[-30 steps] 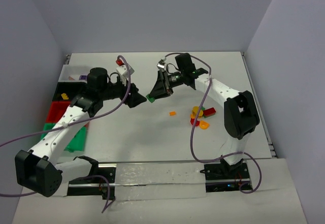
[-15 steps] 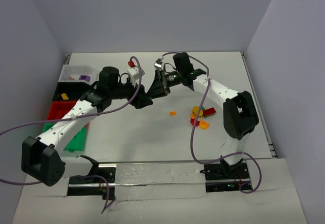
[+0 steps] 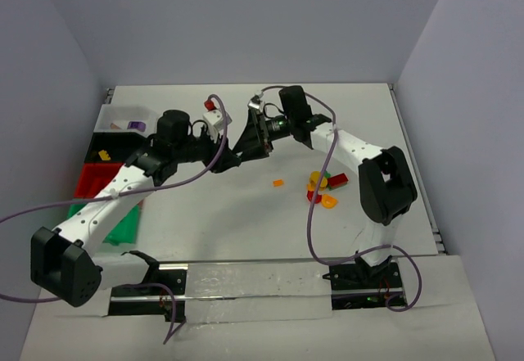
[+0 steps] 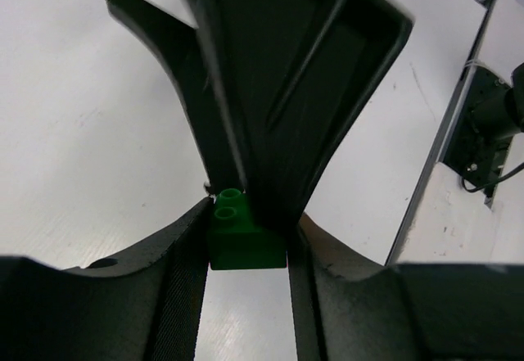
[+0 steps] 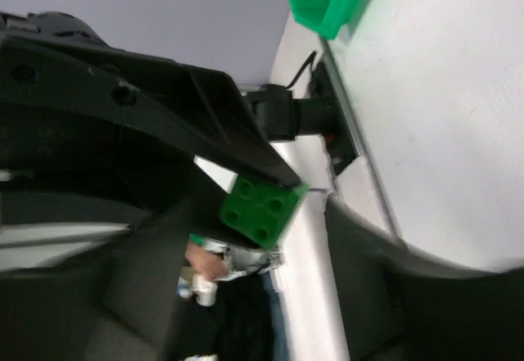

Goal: Sort the legos into containers by color

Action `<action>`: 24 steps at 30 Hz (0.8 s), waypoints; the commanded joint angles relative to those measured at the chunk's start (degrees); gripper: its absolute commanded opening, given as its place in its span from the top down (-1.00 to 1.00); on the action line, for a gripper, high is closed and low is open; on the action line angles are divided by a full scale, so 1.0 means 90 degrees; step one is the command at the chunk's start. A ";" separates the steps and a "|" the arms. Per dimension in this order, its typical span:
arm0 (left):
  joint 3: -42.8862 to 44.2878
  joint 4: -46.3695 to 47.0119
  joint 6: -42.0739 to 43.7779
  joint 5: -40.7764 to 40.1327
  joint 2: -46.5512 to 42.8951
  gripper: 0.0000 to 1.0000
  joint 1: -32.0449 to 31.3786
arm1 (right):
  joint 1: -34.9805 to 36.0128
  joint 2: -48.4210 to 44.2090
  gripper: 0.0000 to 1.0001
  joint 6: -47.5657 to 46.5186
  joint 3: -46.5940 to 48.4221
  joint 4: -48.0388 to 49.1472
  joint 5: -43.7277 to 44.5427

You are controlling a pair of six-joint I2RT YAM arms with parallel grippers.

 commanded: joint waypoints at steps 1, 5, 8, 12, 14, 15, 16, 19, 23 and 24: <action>-0.0102 -0.0761 0.0450 -0.0346 -0.0482 1.00 0.0608 | -0.0361 -0.0204 -0.70 0.0080 0.0156 0.0323 -0.0504; -0.0088 -0.1859 0.0927 -0.0199 -0.0696 1.00 0.1897 | -0.1160 -0.0319 -0.87 -0.0356 0.0158 -0.0054 -0.0365; 0.0126 -0.3198 0.1728 -0.0614 -0.0699 1.00 0.3199 | -0.1615 -0.0390 -0.88 -0.1628 0.0631 -0.1543 0.0221; -0.0043 -0.4123 0.2787 -0.1669 -0.0789 1.00 0.4638 | -0.1729 -0.0440 -0.89 -0.3660 0.1298 -0.3459 0.1491; -0.0113 -0.4464 0.3164 -0.2173 -0.0808 1.00 0.5287 | -0.1732 -0.0445 -0.89 -0.4147 0.1414 -0.3932 0.1868; -0.0089 -0.4620 0.3368 -0.2485 -0.0791 1.00 0.5551 | -0.1738 -0.0457 -0.89 -0.4280 0.1432 -0.4119 0.1976; -0.0061 -0.4727 0.3480 -0.2567 -0.0779 1.00 0.5773 | -0.1739 -0.0460 -0.89 -0.4381 0.1437 -0.4168 0.2063; 0.0086 -0.5100 0.3766 -0.3090 -0.0709 1.00 0.6476 | -0.1739 -0.0464 -0.93 -0.4735 0.1500 -0.4539 0.2233; 0.0022 -0.5169 0.3929 -0.3536 -0.0703 1.00 0.7054 | -0.1739 -0.0382 -0.99 -0.5457 0.1713 -0.5030 0.2173; -0.0011 -0.5107 0.3948 -0.3599 -0.0698 1.00 0.7103 | -0.1739 -0.0390 -1.00 -0.5532 0.1734 -0.5096 0.2210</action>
